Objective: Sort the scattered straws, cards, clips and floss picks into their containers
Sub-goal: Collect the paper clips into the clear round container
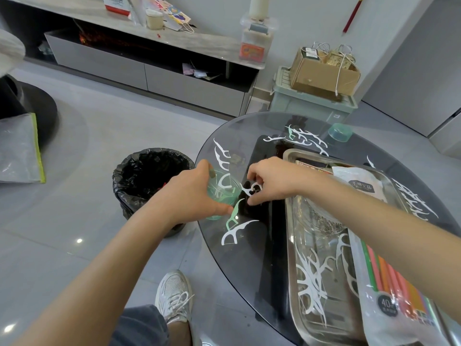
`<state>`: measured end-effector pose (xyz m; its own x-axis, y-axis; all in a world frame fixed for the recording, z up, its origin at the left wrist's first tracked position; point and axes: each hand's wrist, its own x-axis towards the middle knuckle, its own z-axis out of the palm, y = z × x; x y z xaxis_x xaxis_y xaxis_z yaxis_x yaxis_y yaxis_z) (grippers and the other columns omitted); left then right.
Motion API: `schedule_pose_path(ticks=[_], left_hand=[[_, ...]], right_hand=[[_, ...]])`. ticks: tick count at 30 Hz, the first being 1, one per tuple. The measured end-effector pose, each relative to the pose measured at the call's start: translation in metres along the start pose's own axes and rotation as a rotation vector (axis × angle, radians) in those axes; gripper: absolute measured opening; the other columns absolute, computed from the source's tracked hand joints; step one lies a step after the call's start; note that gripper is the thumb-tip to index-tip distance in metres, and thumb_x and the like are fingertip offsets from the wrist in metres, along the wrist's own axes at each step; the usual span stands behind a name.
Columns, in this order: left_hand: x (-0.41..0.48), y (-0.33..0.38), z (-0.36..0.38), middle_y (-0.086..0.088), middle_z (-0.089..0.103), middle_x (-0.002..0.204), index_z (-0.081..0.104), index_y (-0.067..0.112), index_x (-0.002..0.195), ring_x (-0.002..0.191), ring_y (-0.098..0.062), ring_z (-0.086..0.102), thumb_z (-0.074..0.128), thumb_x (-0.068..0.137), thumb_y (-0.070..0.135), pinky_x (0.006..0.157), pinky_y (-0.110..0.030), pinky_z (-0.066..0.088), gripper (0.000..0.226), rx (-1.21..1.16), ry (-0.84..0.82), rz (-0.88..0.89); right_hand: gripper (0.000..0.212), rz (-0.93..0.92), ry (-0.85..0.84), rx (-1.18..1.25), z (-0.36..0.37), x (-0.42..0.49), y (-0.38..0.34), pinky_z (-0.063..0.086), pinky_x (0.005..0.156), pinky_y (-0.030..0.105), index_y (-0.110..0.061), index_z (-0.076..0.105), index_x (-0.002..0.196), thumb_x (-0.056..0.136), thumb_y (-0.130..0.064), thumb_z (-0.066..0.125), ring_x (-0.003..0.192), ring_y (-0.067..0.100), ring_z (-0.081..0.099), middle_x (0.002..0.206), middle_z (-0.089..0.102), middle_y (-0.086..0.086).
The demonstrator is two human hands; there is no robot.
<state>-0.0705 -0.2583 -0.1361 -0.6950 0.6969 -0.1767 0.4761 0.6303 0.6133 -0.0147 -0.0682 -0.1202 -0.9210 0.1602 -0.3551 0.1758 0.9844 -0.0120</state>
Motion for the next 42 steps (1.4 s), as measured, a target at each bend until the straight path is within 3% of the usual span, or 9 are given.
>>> schedule_pose_path(ticks=[5, 12, 18, 22, 25, 30, 34, 38, 42], left_hand=[[-0.002, 0.002, 0.002, 0.003, 0.054, 0.108, 0.039, 0.021, 0.117, 0.094, -0.018, 0.054, 0.077, 0.068, 0.049, 0.078, -0.031, 0.046, 0.068, 0.003, -0.005, 0.004], [-0.003, 0.002, 0.003, 0.001, 0.056, 0.11, 0.04, 0.02, 0.119, 0.096, -0.018, 0.056, 0.077, 0.068, 0.049, 0.084, -0.034, 0.049, 0.07, 0.004, -0.008, 0.012], [-0.003, -0.001, 0.001, 0.002, 0.054, 0.109, 0.038, 0.021, 0.121, 0.094, -0.018, 0.054, 0.078, 0.068, 0.049, 0.075, -0.028, 0.043, 0.072, -0.005, -0.013, 0.011], [-0.001, 0.0, 0.002, 0.004, 0.052, 0.106, 0.039, 0.02, 0.12, 0.091, -0.017, 0.053, 0.078, 0.067, 0.049, 0.073, -0.028, 0.04, 0.072, -0.014, 0.003, 0.02], [0.0, 0.004, 0.003, 0.006, 0.052, 0.101, 0.04, 0.02, 0.117, 0.088, -0.015, 0.053, 0.078, 0.066, 0.05, 0.069, -0.027, 0.04, 0.07, -0.021, 0.025, 0.032], [-0.002, 0.011, 0.005, 0.005, 0.056, 0.09, 0.042, 0.02, 0.106, 0.079, -0.013, 0.055, 0.079, 0.063, 0.052, 0.059, -0.026, 0.039, 0.064, -0.058, 0.095, 0.068], [-0.004, 0.003, -0.001, 0.009, 0.051, 0.089, 0.04, 0.019, 0.109, 0.08, -0.015, 0.052, 0.078, 0.063, 0.055, 0.058, -0.025, 0.037, 0.069, -0.024, 0.086, 0.015], [-0.005, -0.003, -0.005, 0.008, 0.047, 0.083, 0.039, 0.017, 0.11, 0.075, -0.013, 0.048, 0.077, 0.065, 0.056, 0.054, -0.022, 0.032, 0.07, 0.052, 0.068, -0.021], [-0.004, -0.004, -0.006, 0.007, 0.049, 0.084, 0.038, 0.018, 0.109, 0.071, -0.005, 0.045, 0.076, 0.066, 0.055, 0.053, -0.022, 0.032, 0.069, 0.066, 0.058, -0.008]], right_hand=[[0.025, -0.068, 0.15, -0.171, 0.012, 0.001, -0.009, 0.047, 0.082, 0.04, 0.003, 0.061, 0.102, 0.086, -0.016, 0.057, 0.096, 0.034, 0.057, 0.103, 0.062, 0.02], [0.018, -0.124, 0.25, -0.29, 0.024, 0.003, -0.015, 0.034, 0.061, 0.034, -0.002, 0.052, 0.099, 0.082, -0.005, 0.053, 0.087, 0.037, 0.057, 0.1, 0.054, 0.017], [0.018, -0.058, 0.38, -0.217, 0.017, -0.005, 0.0, 0.046, 0.08, 0.039, -0.005, 0.06, 0.1, 0.092, -0.013, 0.046, 0.095, 0.034, 0.058, 0.102, 0.059, 0.013], [0.01, -0.09, 0.73, 0.533, -0.005, -0.031, -0.01, 0.053, 0.073, 0.031, -0.016, 0.07, 0.078, 0.086, -0.014, 0.064, 0.072, 0.019, 0.067, 0.076, 0.071, 0.002], [0.016, -0.131, 0.645, 0.981, -0.013, -0.043, -0.031, 0.054, 0.06, 0.022, -0.019, 0.071, 0.071, 0.081, -0.007, 0.07, 0.061, 0.014, 0.069, 0.065, 0.071, 0.002], [0.005, -0.08, 0.549, 0.853, 0.001, -0.036, -0.045, 0.046, 0.061, 0.013, -0.018, 0.073, 0.076, 0.075, -0.017, 0.077, 0.056, -0.001, 0.058, 0.063, 0.068, -0.011], [0.004, 0.003, 0.726, 0.654, -0.001, -0.023, -0.031, 0.041, 0.064, 0.017, -0.021, 0.072, 0.081, 0.081, -0.024, 0.068, 0.061, 0.003, 0.054, 0.067, 0.061, -0.015], [0.05, 0.09, 0.18, 0.127, 0.003, -0.008, -0.008, 0.041, 0.093, 0.031, -0.011, 0.061, 0.121, 0.081, -0.04, 0.069, 0.113, 0.025, 0.055, 0.119, 0.062, 0.006], [0.022, 0.011, 0.2, -0.066, 0.023, -0.002, -0.009, 0.047, 0.085, 0.04, -0.002, 0.061, 0.103, 0.087, -0.017, 0.062, 0.101, 0.033, 0.056, 0.107, 0.06, 0.014]])
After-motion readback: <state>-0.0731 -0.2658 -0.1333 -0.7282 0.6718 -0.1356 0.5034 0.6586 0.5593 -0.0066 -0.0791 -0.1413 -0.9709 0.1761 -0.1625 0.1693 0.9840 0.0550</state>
